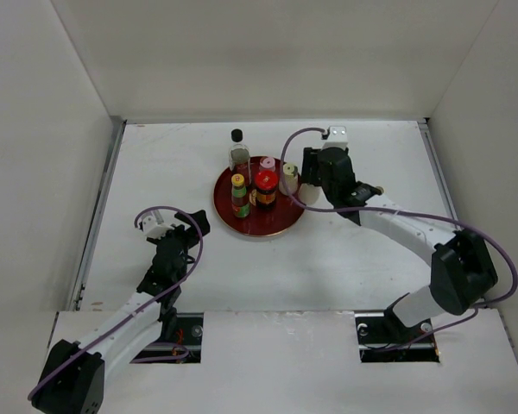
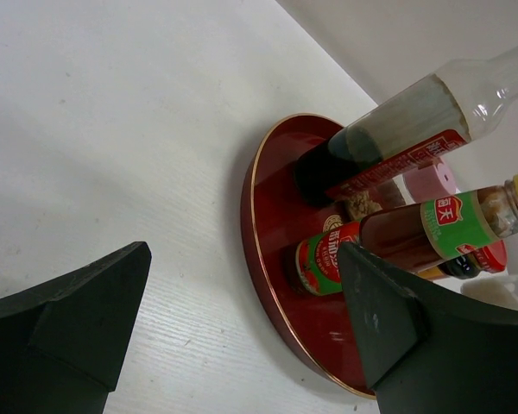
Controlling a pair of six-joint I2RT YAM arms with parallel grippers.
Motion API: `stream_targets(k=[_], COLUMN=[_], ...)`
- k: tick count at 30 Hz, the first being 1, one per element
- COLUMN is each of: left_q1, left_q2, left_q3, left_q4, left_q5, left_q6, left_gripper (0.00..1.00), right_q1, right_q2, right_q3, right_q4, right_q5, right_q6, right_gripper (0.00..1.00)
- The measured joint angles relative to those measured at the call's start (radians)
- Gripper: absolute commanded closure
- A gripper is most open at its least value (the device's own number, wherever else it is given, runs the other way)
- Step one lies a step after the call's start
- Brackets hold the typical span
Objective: Organize the condiment bottles
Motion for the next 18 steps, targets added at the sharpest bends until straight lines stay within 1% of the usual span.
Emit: stream_targets(k=[7,14,18], left_q1=[0.000,0.000,0.000], left_q2=[0.002,0.000,-0.001], left_q3=[0.000,0.000,0.000], left_q4=[0.000,0.000,0.000], left_q5=[0.001,0.005,0.007], left_q6=[0.000,0.000,0.000], left_gripper=[0.10,0.10,0.10], right_q1=[0.072,0.144,0.164], right_q2=[0.014,0.094,0.136], right_q3=[-0.013,-0.013,-0.017], right_q4=[-0.011,0.008,0.032], right_q5=[-0.001,-0.001,-0.001], right_q6=[0.026,0.038,0.038], right_gripper=[0.46,0.46,0.41])
